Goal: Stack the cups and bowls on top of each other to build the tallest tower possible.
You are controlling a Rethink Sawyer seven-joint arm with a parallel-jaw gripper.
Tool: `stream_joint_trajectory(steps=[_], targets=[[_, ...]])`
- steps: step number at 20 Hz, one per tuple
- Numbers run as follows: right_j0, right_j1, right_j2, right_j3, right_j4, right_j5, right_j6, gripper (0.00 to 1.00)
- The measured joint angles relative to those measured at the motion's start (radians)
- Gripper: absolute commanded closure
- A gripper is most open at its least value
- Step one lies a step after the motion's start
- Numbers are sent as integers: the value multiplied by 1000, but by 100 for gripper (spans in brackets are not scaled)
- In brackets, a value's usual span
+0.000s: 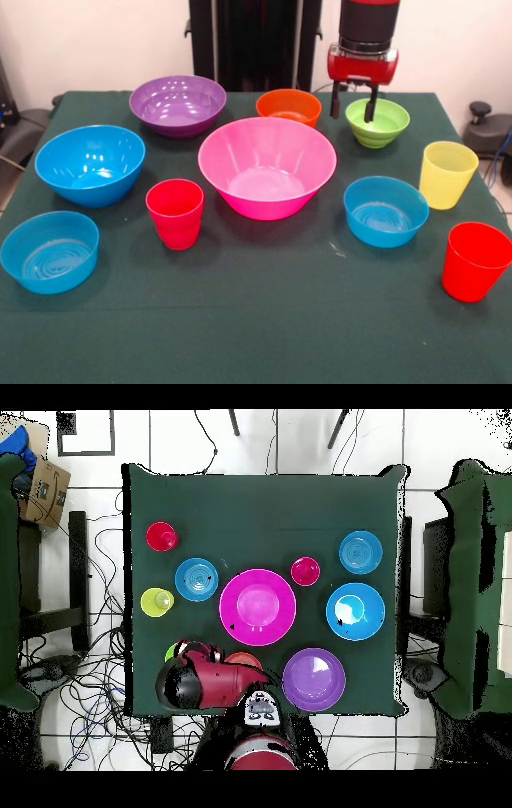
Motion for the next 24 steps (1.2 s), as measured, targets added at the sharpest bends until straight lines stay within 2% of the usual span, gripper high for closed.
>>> stream_joint_trajectory(steps=[24], targets=[[34, 168, -24, -1, -42, -97, 0, 0]])
